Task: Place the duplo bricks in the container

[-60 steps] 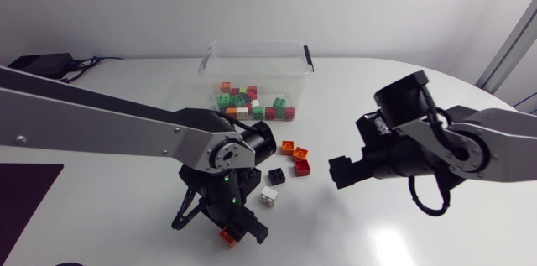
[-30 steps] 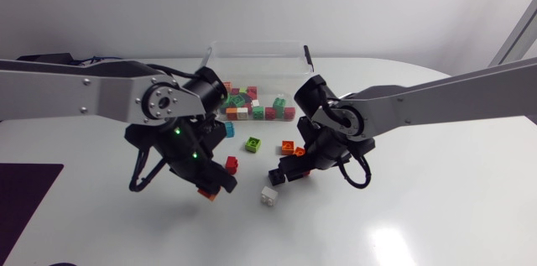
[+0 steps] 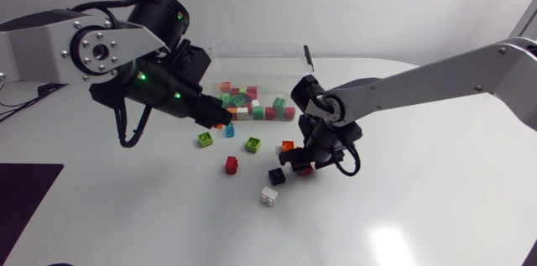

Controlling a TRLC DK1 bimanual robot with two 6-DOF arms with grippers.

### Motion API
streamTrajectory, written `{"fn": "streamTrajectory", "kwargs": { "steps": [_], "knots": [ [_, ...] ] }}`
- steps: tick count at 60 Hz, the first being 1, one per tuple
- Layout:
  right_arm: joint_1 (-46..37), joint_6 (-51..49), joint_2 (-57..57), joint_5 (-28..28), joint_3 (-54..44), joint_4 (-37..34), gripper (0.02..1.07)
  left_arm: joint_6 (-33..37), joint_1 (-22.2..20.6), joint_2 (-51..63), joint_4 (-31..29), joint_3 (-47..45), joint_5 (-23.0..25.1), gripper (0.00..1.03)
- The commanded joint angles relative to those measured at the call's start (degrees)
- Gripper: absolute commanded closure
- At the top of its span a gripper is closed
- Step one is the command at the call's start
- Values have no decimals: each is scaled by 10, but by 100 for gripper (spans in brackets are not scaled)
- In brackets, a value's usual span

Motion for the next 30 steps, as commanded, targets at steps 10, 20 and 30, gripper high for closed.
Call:
{"fn": "streamTrajectory", "kwargs": {
  "steps": [10,20,30],
  "knots": [
    [-3,9,19,-1,29,-28,67,12,3,-18,65,13,-8,80],
    [-3,-10,15,-2,39,-55,71,15,10,-10,113,31,-8,80],
    [-4,-32,-24,-1,49,-97,72,11,10,16,145,68,-8,80]
  ]
}}
